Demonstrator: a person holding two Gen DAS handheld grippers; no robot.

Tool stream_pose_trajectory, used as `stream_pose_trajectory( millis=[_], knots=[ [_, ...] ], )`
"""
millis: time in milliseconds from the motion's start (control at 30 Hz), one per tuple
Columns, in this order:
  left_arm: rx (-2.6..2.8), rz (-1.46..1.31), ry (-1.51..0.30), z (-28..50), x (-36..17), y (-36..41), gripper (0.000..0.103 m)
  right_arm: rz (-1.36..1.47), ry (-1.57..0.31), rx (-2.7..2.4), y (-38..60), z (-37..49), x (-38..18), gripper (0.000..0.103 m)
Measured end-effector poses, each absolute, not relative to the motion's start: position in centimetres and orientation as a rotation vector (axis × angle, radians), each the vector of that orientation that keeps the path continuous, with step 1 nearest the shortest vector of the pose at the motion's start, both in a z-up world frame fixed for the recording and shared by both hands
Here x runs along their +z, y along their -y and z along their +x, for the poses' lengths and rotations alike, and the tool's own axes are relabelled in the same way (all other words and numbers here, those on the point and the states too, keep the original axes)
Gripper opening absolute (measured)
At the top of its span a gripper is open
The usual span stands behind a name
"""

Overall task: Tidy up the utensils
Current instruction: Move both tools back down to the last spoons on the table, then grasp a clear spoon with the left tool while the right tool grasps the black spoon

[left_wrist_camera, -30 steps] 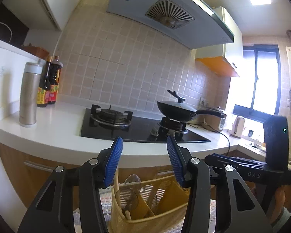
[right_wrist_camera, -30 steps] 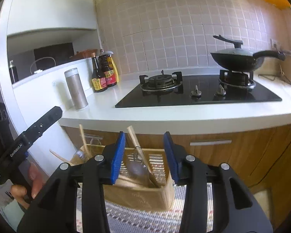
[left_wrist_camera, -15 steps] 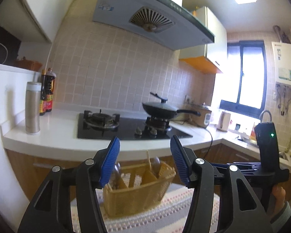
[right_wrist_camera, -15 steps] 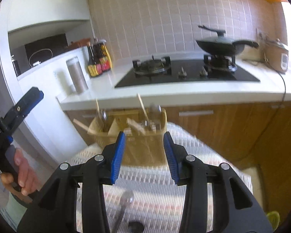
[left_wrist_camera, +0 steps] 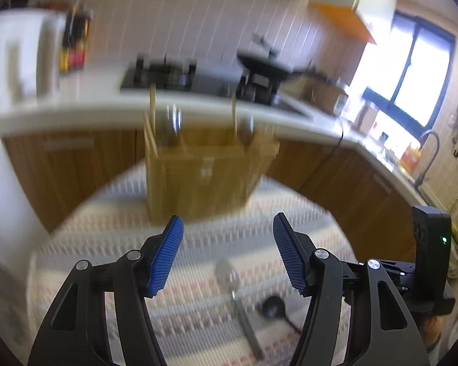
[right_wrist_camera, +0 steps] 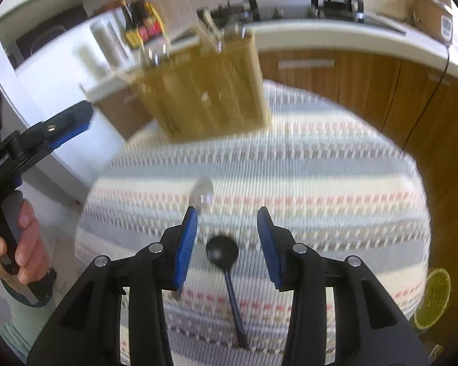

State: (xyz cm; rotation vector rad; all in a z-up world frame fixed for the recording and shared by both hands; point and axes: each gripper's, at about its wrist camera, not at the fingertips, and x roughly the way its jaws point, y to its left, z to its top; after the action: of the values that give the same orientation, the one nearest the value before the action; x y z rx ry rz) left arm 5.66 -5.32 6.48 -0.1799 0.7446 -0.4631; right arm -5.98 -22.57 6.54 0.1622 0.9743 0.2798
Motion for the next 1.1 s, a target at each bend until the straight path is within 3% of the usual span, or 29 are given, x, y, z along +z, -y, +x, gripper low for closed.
stream_pose_trajectory(
  millis=[167, 333, 500, 800, 933, 1100],
  knots=[
    [-0.464, -0.252, -0.918, 7.2, 1.6, 5.3, 0.06, 0.16, -1.051, 0.295, 21.7, -6.7, 3.6, 0.038],
    [-0.441, -0.233, -1.074, 8.1, -2.3, 6.4, 0.053, 0.134, -1.11, 0.297, 20.9, -7.0, 1.4, 0.038],
    [-0.449, -0.171, -1.142, 8.4, -4.4, 8.4, 0.052, 0.055, -1.123, 0.275, 19.9, -7.6, 0.1, 0.037],
    [-0.372, 0.027, -1.152, 8.6, -5.2, 12.2, 0.041, -0.001, -1.105, 0.265, 19.7, -8.4, -0.6, 0.022],
    [-0.348, 0.09, -1.137, 8.3, -5.2, 13.5, 0.04, -0.053, -1.095, 0.272, 19.3, -8.7, -0.6, 0.006],
    [-0.33, 0.124, -1.127, 8.4, -5.4, 14.4, 0.039, -0.027, -1.085, 0.222, 20.9, -9.0, -0.4, 0.005]
  ],
)
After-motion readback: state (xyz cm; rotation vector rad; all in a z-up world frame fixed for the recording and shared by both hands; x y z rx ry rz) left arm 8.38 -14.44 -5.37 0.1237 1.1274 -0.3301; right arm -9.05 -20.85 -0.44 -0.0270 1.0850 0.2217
